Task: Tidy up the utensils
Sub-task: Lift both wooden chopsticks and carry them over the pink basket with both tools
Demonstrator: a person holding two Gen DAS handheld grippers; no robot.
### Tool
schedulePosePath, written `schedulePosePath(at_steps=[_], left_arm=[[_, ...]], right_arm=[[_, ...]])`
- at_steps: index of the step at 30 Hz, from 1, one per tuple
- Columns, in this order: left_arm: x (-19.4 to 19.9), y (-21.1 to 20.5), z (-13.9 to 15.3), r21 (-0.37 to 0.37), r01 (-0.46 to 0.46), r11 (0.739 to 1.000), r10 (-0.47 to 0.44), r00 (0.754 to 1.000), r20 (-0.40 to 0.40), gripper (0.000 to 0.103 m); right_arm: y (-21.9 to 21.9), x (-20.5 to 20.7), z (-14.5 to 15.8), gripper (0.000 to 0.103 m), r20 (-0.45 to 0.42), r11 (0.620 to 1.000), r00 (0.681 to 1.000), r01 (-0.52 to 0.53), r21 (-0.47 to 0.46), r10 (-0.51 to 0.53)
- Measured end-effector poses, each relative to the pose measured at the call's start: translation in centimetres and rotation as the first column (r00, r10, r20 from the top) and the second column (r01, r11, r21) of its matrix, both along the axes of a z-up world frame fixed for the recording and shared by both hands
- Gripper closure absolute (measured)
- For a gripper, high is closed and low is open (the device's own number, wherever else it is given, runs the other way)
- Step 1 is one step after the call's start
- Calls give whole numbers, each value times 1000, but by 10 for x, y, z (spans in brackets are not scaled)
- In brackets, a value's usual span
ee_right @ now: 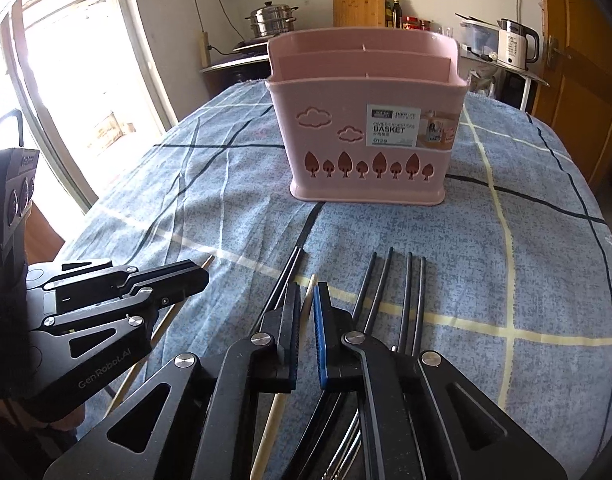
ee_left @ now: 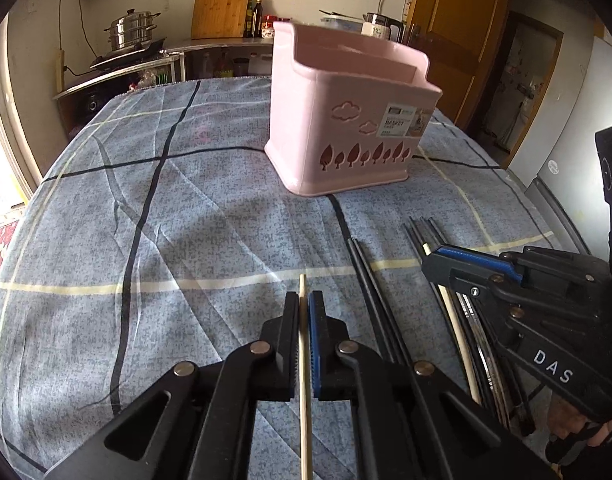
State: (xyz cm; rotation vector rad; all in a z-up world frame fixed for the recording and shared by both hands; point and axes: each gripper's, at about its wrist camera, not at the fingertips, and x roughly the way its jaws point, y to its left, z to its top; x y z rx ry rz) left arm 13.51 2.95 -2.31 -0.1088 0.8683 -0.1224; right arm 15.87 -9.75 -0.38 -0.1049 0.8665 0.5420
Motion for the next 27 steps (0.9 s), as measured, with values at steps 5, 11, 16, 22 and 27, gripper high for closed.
schedulePosePath(at_steps=[5,11,16,22,27], left_arm=[[-13,-1,34,-14,42,999,-41,995,95,98],[-20,5,65,-29,62,998,-56,986,156,98],[-23,10,95,-19,61,998,-55,973,224,98],[-28,10,119,-10,74,997,-68,956,285,98],[-27,8,126,-5,85,996,-80,950,300,98]], right_arm=[[-5,-9,27,97,69,999,998,-5,33,3],[-6,-17,50,97,125,998,992,-13,55,6],[-9,-21,72,98,183,997,983,-21,68,8],[-12,-25,90,98,235,997,972,-27,77,8],[-12,-27,99,99,262,996,965,-31,80,9]])
